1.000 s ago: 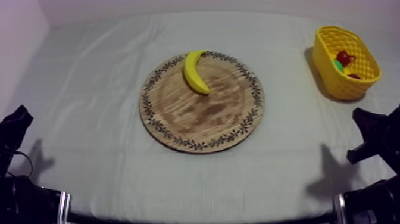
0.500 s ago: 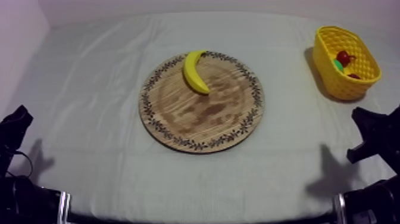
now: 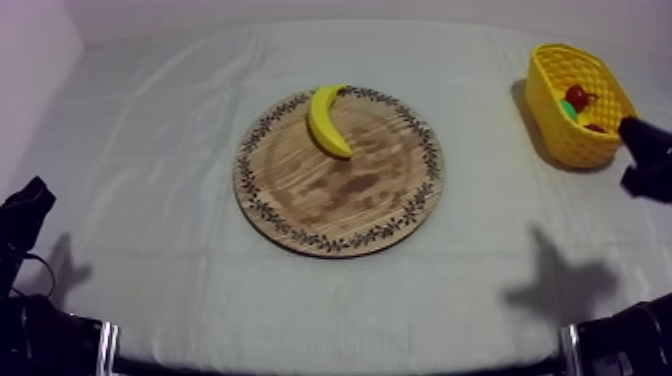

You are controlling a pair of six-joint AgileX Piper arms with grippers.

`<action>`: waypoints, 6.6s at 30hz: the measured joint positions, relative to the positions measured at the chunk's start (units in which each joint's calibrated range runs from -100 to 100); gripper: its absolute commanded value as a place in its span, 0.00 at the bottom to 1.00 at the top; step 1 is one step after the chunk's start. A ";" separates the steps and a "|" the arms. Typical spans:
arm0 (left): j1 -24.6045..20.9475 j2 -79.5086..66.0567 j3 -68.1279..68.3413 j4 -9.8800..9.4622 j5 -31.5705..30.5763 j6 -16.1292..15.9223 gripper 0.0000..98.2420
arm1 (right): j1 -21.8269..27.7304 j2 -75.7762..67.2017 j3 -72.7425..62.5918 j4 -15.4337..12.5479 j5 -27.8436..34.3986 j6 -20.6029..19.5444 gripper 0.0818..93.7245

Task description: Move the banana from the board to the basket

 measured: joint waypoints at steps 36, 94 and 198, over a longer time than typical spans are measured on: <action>0.00 0.00 0.00 0.00 0.00 0.00 0.00 | -8.13 73.51 -68.11 -9.10 24.46 -2.02 0.00; 0.00 0.00 0.00 0.00 0.00 0.00 0.00 | -25.42 107.45 -91.58 11.51 35.47 -26.96 0.93; 0.00 0.00 0.00 0.00 0.00 0.03 0.00 | -4.51 79.74 -70.57 10.32 33.89 -17.06 0.27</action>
